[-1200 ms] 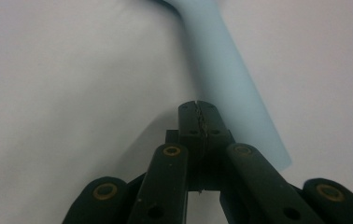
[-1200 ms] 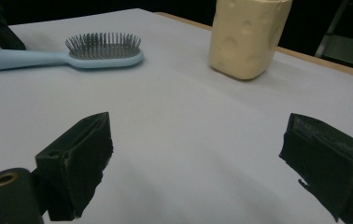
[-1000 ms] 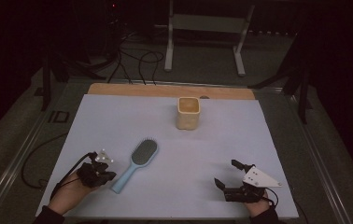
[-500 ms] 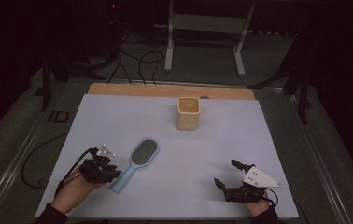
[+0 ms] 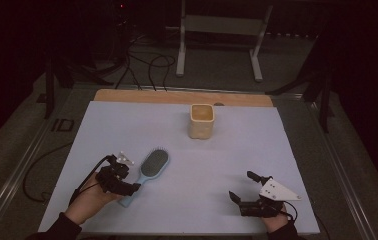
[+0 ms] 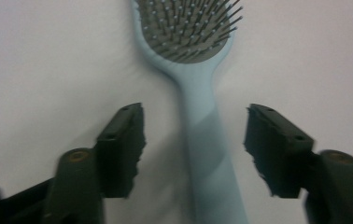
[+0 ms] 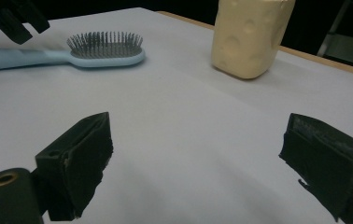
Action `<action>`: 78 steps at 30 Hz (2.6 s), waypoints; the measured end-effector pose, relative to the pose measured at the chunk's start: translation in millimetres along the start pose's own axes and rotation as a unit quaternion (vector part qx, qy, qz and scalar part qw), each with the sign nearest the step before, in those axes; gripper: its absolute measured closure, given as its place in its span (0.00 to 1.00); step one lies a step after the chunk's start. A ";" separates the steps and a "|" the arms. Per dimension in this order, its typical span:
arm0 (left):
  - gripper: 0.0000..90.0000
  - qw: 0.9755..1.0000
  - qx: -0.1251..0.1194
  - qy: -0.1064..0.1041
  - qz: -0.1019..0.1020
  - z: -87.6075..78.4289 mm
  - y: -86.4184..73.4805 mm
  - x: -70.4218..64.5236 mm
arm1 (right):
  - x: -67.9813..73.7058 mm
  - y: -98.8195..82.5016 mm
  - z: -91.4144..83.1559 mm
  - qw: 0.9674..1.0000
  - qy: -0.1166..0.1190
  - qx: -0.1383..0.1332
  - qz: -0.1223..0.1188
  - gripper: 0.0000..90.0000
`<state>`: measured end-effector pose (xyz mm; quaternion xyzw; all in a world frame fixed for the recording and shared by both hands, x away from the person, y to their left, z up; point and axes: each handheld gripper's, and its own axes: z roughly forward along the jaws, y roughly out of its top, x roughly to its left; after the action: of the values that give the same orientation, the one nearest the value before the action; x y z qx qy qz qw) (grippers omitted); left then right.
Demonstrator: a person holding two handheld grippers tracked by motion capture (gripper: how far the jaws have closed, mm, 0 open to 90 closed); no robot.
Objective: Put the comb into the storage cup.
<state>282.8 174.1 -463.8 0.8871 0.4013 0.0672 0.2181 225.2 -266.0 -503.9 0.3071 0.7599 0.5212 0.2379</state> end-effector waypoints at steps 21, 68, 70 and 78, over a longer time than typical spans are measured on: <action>0.00 0.997 0.069 0.010 -0.035 24.9 29.7 -13.0 | 0.7 -0.1 0.3 1.000 0.003 0.003 -0.001 0.09; 0.77 0.988 0.146 0.036 -0.031 51.5 47.9 -9.5 | 2.2 0.5 0.4 1.000 0.003 0.001 -0.004 0.09; 0.78 0.989 0.145 0.034 -0.027 51.2 47.7 -9.6 | 2.2 0.5 0.3 1.000 0.002 0.002 -0.004 0.09; 0.78 0.995 0.098 0.024 -0.012 44.2 41.6 -8.0 | 1.4 0.4 0.1 1.000 0.000 0.002 -0.003 0.09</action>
<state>318.9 129.2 -484.6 0.8976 0.4212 0.0464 0.1217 224.4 -264.9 -503.5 0.3053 0.7616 0.5193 0.2389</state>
